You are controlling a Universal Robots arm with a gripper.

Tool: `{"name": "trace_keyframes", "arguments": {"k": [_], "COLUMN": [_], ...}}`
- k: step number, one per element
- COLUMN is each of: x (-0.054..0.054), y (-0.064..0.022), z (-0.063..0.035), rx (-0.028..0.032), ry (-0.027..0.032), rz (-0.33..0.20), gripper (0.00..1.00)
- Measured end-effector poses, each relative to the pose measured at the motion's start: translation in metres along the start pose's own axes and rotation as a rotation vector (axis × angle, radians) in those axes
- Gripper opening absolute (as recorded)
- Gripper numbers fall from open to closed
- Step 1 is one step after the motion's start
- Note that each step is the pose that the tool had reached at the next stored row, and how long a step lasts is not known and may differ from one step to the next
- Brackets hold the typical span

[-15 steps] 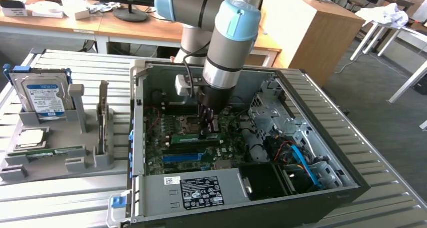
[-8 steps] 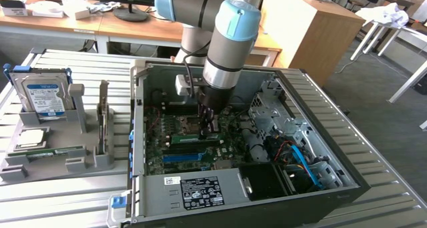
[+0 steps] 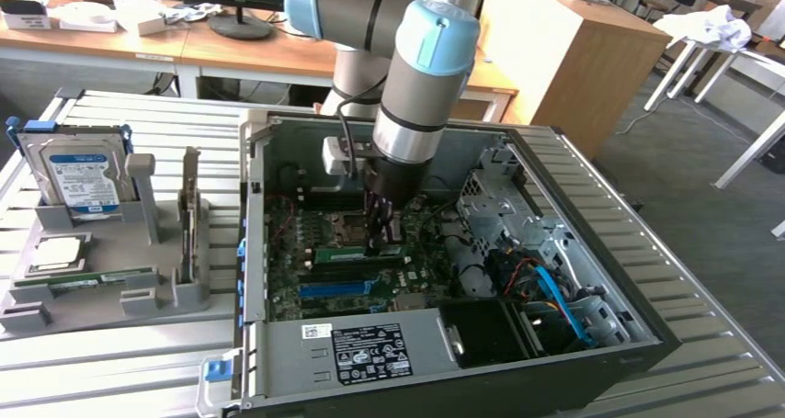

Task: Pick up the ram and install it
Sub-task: 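Insert the ram into the slot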

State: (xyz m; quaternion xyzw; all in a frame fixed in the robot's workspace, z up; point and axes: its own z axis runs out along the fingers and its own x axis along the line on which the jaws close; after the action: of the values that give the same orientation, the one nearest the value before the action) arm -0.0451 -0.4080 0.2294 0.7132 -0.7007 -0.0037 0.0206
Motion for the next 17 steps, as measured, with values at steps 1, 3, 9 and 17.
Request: {"name": "trace_keyframes", "arguments": {"k": [1,3,9,17], "x": [0.0,0.0,0.0004,0.0016], "y": [0.0,0.0,0.0,0.0], "z": [0.0001,0.0002,0.0006,0.0012], "rx": [0.0,0.0,-0.0002,-0.0003], "ry": [0.0,-0.0002,-0.0004,-0.0004], "rz": [0.0,0.002,0.008,0.011], "gripper": [0.13,0.13,0.13,0.13]}}
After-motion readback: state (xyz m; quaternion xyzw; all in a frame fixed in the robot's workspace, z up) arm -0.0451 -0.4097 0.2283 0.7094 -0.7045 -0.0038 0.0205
